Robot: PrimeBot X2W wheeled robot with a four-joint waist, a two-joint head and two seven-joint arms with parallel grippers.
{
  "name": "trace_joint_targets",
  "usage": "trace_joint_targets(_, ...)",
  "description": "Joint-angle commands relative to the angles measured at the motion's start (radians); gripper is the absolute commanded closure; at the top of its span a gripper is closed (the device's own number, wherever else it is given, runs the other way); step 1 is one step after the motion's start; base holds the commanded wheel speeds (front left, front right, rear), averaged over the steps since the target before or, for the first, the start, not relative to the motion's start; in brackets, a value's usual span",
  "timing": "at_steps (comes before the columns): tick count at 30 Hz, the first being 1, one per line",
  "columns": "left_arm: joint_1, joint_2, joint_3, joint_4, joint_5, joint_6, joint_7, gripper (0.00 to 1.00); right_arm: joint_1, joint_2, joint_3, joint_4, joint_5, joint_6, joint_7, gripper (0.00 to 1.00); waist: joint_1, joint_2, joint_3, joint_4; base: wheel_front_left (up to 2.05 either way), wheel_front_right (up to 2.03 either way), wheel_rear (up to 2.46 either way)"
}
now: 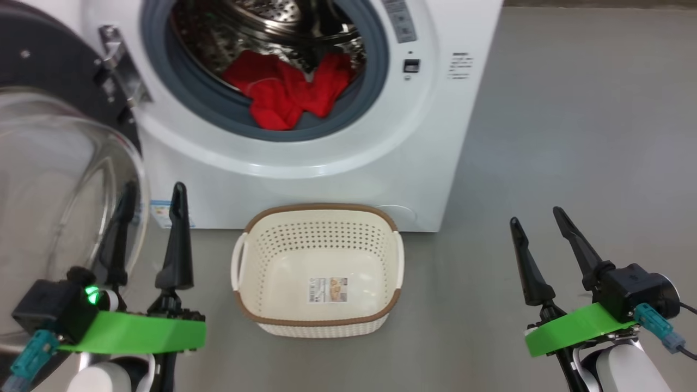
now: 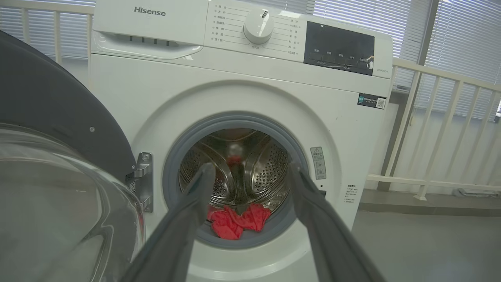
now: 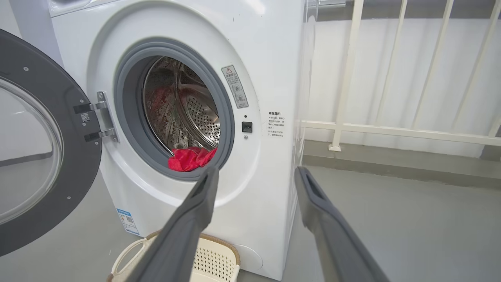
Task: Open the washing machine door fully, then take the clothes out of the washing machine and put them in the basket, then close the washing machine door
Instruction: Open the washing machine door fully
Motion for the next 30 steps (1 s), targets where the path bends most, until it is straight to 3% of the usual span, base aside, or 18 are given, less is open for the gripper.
trace_joint_targets(1,0.003,0.024,0.025,-0.031,-0.011,-0.004,-0.002,0.00,-0.021,0.002,0.023,-0.037,-0.037,0.006,-0.006,0.00,0.0000,0.0000,-0.006,-0.054,0.00,0.00,0.00)
trace_joint_targets(14,0.110,0.045,0.020,0.002,0.018,0.013,-0.027,0.00,0.016,0.002,0.032,-0.064,-0.012,0.006,-0.006,0.00,0.0000,0.0000,-0.015,-0.170,0.00,0.00,0.00)
trace_joint_targets(30,0.221,0.050,0.010,0.039,0.040,0.042,-0.052,0.00,0.094,0.002,0.013,-0.080,0.012,0.006,-0.006,0.00,0.0000,0.0000,-0.074,-0.190,0.00,0.00,0.00)
